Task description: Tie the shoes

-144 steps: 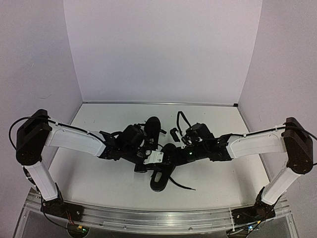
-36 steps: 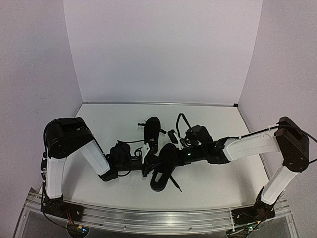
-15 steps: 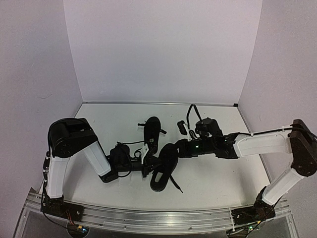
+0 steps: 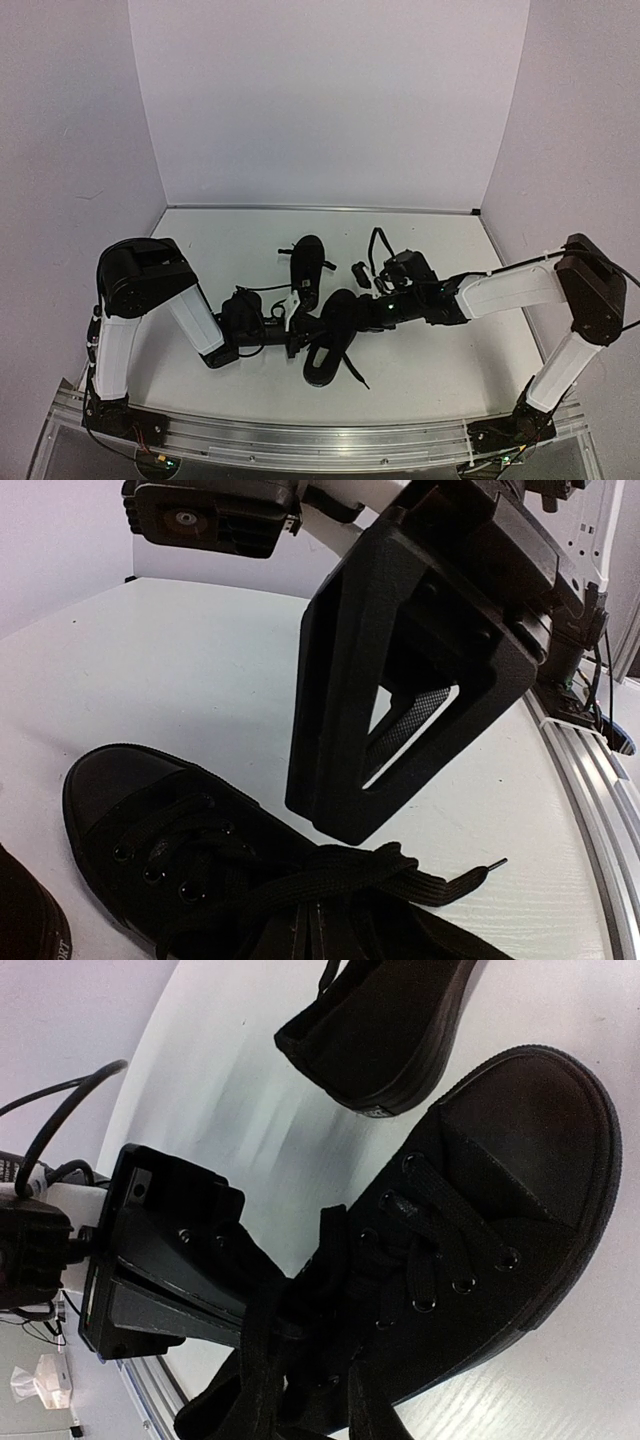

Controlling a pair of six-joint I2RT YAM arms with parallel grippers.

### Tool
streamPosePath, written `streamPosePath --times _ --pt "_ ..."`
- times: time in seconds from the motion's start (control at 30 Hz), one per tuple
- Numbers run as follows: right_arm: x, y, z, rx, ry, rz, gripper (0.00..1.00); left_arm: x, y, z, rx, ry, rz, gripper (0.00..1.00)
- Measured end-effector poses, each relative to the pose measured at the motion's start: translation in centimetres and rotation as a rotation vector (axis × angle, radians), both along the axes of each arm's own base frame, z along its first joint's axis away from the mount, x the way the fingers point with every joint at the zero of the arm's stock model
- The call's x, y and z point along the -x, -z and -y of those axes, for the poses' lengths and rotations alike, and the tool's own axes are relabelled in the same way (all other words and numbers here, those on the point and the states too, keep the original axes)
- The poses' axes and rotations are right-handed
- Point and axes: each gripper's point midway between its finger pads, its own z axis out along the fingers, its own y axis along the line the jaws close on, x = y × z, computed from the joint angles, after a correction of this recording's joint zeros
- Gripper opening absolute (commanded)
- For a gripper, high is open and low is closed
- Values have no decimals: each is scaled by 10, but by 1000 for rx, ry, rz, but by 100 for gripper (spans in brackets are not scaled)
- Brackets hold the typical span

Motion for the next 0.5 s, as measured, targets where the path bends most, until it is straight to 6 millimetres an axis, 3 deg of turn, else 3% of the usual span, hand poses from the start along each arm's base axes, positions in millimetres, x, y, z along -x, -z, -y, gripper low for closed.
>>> streamPosePath --times 0.5 --pt "4 9 -8 -28 -30 -36 23 1 0 0 -1 4 2 0"
